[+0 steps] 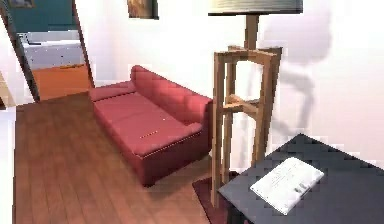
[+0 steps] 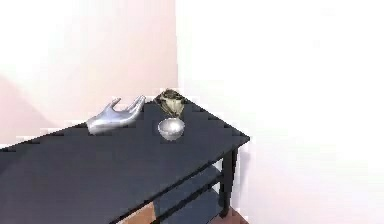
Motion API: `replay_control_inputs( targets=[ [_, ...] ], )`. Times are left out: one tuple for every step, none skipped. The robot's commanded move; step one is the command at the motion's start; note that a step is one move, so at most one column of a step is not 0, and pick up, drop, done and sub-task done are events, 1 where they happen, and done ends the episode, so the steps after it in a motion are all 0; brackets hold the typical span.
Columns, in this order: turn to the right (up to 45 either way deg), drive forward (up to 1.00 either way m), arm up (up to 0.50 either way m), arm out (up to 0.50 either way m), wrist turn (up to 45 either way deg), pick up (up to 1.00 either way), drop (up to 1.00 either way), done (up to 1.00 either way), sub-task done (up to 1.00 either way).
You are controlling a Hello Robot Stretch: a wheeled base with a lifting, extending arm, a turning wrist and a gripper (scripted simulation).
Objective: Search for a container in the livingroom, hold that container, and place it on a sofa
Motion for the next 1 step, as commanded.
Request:
replay_control_inputs(
  targets=[
    [45.0, 0.00, 0.00, 0.00, 0.0, 0.00, 0.00, 0.00, 0.00]
  ],
)
